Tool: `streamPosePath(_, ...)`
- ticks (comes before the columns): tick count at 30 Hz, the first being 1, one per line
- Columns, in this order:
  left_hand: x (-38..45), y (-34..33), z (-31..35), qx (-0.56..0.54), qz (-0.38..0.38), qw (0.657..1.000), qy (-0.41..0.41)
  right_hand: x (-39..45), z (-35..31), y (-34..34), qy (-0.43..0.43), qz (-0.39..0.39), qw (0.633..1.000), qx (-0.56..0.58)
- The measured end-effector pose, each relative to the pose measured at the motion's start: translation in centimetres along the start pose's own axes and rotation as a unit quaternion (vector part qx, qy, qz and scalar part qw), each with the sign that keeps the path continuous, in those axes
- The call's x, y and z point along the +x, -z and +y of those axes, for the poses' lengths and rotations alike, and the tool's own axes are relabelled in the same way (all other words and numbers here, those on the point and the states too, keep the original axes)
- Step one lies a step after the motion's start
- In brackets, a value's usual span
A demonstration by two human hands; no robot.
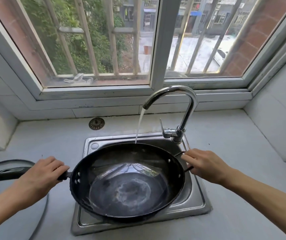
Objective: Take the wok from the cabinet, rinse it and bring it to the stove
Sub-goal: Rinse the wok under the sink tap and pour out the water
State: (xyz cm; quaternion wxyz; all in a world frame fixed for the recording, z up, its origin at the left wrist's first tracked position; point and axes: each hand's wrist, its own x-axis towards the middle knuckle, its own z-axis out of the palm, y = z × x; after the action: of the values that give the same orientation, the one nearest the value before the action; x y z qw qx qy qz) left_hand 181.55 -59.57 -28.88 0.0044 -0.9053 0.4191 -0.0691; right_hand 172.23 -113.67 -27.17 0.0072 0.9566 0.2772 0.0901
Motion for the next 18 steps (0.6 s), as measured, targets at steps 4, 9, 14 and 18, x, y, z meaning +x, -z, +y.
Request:
streamPosePath(4,0.1,0.3,0.5,-0.017,-0.004,1.000,0.017,-0.2,-0.3,-0.1,0.002,0.006,1.000,-0.013)
streamPosePath(9,0.8,-0.4,1.0,-0.024,0.012,0.998,0.060,0.5,-0.6,-0.6,-0.028,0.014,0.999,-0.012)
streamPosePath(14,1.5,-1.5,1.2,-0.026,0.019,0.994,0.100,0.9,-0.6,-1.5,-0.071,0.007,0.997,-0.008)
streamPosePath(18,2.2,-2.7,1.2,-0.017,0.039,0.993,0.106,0.8,-0.8,-2.7,-0.104,-0.005,0.995,0.006)
